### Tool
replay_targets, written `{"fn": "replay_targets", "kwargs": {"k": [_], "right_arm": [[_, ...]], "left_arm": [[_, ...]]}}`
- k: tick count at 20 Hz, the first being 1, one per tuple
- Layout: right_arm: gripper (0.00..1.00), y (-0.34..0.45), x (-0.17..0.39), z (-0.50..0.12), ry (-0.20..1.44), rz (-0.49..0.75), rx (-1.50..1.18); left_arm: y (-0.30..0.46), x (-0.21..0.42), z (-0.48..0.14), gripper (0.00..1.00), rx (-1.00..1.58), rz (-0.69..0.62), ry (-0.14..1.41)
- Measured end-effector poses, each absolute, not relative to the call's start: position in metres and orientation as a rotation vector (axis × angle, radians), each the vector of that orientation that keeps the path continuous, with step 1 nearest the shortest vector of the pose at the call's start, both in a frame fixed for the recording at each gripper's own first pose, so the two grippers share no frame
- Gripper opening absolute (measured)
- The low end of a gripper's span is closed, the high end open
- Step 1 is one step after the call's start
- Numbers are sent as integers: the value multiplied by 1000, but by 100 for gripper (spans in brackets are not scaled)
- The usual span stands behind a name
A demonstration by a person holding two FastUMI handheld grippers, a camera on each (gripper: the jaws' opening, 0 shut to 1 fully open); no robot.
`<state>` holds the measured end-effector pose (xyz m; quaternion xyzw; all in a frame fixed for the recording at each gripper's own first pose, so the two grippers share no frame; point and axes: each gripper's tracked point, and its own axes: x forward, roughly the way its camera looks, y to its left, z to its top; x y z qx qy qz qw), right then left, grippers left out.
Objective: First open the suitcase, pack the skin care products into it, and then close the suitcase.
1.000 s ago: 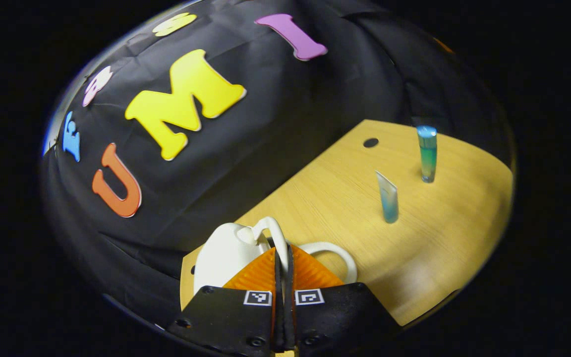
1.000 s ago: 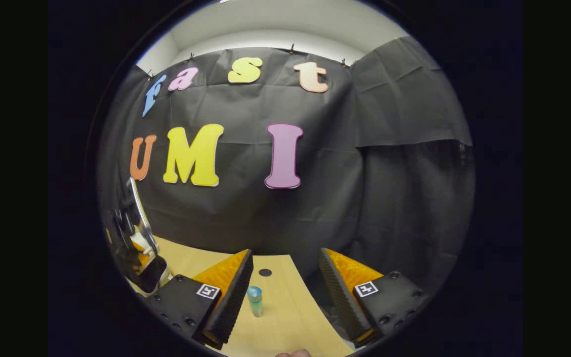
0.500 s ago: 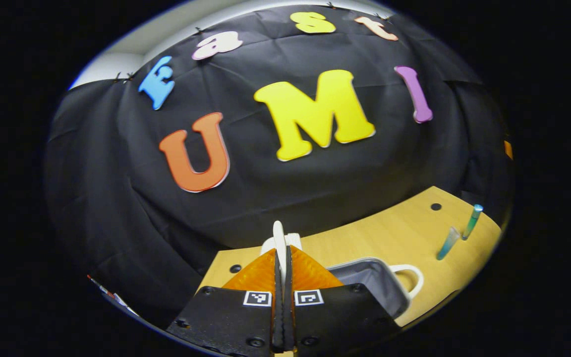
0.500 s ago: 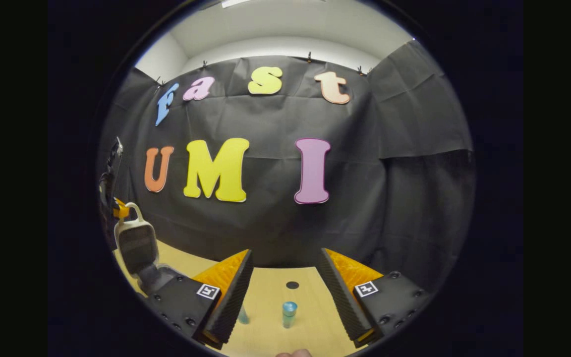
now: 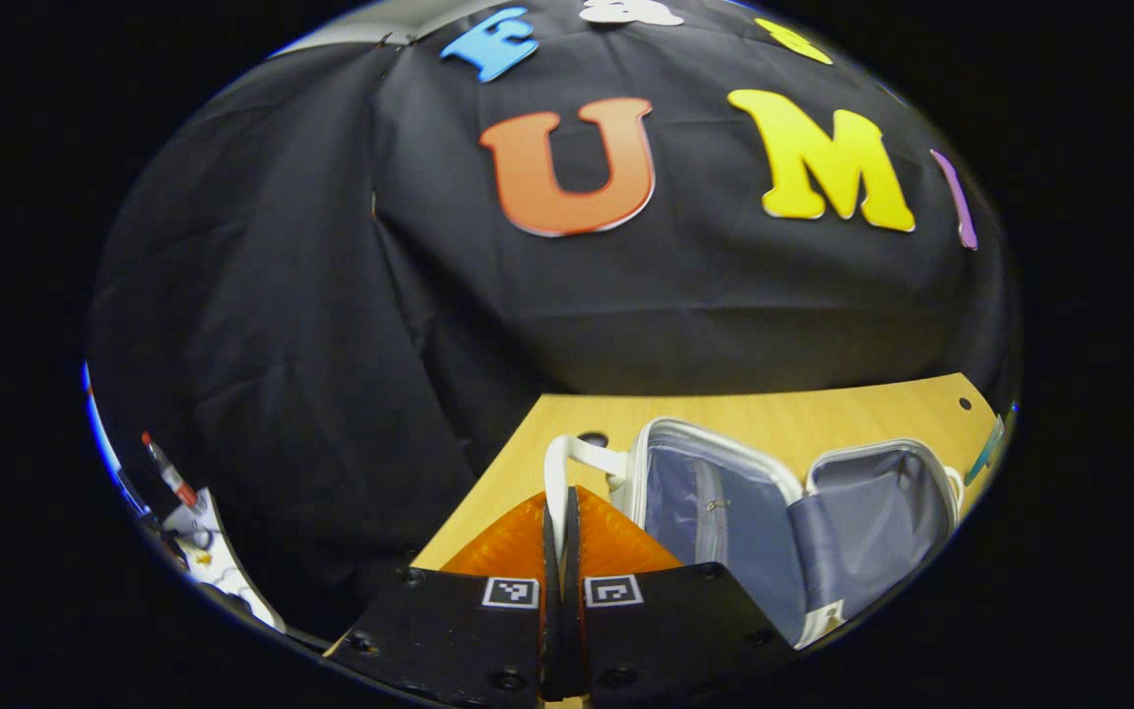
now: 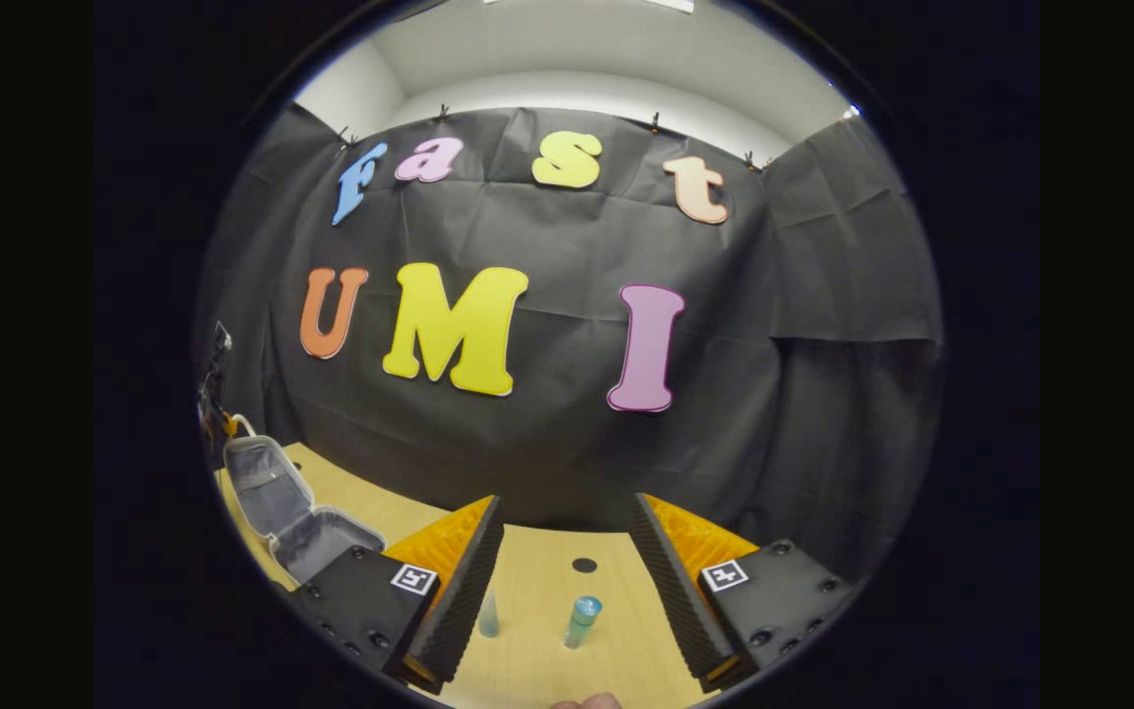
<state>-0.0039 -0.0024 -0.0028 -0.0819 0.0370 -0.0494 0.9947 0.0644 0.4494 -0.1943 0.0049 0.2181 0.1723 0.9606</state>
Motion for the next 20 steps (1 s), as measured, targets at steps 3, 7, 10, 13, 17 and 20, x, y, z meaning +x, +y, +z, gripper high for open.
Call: {"fn": "replay_targets", "kwargs": {"k": [3, 7, 10, 13, 17, 20], "right_arm": [[79, -1, -9, -16, 124, -119, -159], [79, 2, -11, -16, 140, -134, -172], [78, 4, -10, -17, 140, -131, -167], [79, 8, -7, -20, 139, -119, -143], [79, 5, -3, -26, 133, -91, -113], [79, -4, 0, -35, 145, -86, -82]], "left_arm": [[462, 58, -275, 5, -173, 401, 599], [464, 63, -298, 10, -341, 395, 590], [469, 57, -298, 25, -302, 417, 609], [458, 51, -270, 59, -292, 409, 565], [409, 51, -189, 100, -185, 403, 406], [332, 47, -124, 98, -72, 373, 278]]}}
